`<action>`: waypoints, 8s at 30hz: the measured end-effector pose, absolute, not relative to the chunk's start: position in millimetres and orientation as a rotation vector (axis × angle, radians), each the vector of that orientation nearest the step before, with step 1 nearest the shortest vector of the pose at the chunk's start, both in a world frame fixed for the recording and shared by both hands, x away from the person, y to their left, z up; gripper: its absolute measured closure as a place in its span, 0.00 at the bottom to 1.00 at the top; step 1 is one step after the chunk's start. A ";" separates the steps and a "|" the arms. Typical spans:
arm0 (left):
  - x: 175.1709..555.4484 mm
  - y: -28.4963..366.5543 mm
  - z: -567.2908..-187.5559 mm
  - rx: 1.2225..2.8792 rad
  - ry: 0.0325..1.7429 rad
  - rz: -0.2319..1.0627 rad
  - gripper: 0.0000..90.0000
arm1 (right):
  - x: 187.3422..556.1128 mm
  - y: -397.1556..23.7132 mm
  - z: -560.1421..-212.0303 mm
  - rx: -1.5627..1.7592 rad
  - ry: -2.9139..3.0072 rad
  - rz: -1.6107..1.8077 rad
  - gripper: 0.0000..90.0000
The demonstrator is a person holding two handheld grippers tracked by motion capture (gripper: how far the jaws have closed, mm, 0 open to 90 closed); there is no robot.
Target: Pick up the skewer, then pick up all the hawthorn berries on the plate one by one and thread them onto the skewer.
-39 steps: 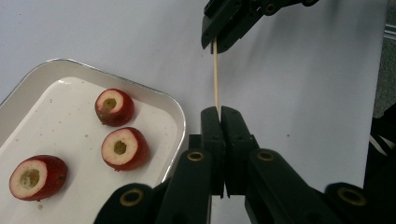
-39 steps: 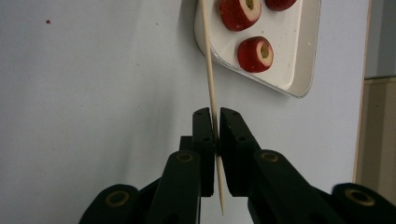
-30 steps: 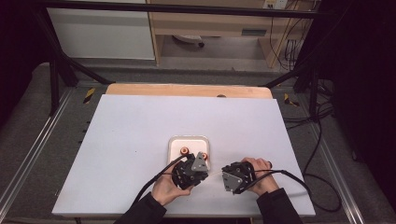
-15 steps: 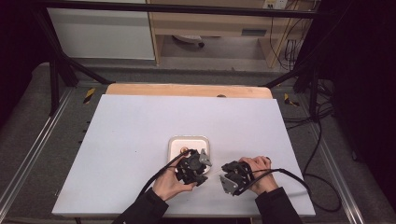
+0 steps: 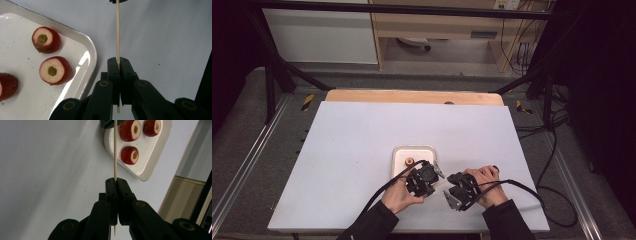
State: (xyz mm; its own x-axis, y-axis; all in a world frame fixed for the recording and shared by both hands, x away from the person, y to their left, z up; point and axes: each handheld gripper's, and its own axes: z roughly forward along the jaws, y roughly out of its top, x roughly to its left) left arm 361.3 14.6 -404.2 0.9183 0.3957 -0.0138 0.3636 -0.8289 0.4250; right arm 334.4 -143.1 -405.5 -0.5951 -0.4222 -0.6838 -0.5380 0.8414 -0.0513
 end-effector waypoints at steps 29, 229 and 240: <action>318.0 91.0 -414.2 2.247 0.798 0.382 0.98 | 364.5 -184.0 -398.8 0.628 2.408 0.926 0.21; 305.1 95.6 -440.2 1.805 1.066 0.285 0.99 | 378.0 -109.9 -384.6 1.185 2.019 1.897 0.68; 309.2 107.1 -429.9 1.769 1.102 0.296 0.99 | 369.5 -95.9 -405.3 1.131 2.160 1.849 0.68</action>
